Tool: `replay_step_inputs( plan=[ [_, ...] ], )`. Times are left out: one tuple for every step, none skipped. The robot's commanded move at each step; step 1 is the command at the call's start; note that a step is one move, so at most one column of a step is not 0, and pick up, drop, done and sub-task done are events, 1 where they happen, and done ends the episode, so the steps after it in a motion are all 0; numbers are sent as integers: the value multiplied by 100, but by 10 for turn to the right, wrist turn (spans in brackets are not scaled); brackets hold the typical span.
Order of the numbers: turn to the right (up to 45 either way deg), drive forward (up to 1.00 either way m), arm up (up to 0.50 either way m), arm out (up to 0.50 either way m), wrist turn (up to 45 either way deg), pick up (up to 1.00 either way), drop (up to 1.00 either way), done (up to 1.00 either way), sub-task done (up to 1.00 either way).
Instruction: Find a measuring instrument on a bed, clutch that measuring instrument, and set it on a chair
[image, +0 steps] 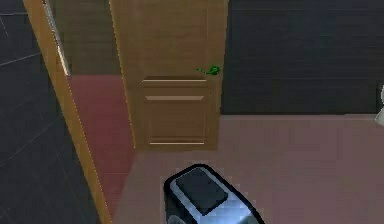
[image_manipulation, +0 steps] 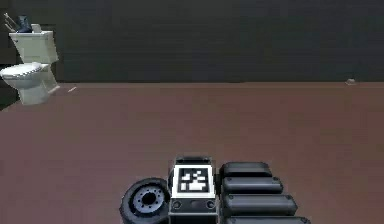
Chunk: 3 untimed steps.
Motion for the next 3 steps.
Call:
replay_step_inputs(
  plan=[
    [0,95,0,0,0,0,0,0,0],
    [-450,0,0,0,0,0,0,0,0],
    [-60,0,0,0,0,0,0,0,0]
  ],
)
